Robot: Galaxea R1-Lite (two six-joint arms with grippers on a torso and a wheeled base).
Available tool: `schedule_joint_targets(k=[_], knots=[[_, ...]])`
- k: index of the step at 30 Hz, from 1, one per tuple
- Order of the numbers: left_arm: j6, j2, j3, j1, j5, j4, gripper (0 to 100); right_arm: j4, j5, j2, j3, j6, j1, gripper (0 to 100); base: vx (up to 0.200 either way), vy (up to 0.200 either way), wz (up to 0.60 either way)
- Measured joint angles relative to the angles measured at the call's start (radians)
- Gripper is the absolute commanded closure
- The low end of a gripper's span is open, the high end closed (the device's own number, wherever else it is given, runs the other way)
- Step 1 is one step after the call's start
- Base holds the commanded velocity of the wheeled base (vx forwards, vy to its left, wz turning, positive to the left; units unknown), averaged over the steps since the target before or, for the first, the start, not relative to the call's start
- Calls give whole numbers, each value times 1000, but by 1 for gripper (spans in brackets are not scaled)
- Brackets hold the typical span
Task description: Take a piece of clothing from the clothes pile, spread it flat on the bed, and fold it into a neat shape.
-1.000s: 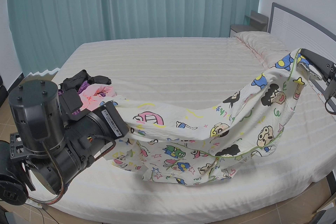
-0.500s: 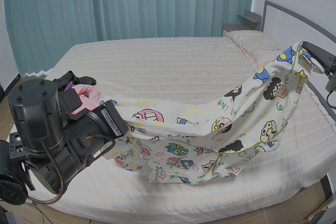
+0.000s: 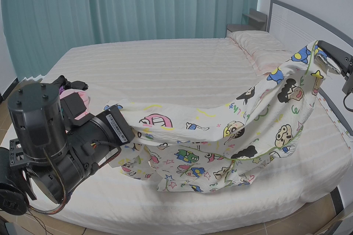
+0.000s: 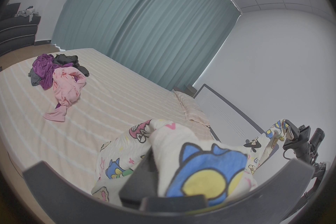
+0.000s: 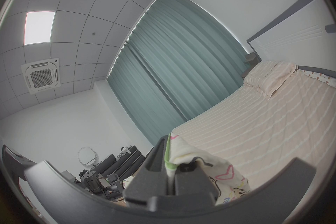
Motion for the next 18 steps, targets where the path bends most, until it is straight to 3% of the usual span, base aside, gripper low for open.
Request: schedule_joint_targets(k=[6,18], knots=[[-1,-5,6,1,0,0,100,0,0,-6,5,1,0,100,0,0,0],[0,-68,27,-1,3,1,100,2,3,-66,16,2,10,100,-200,0,0]])
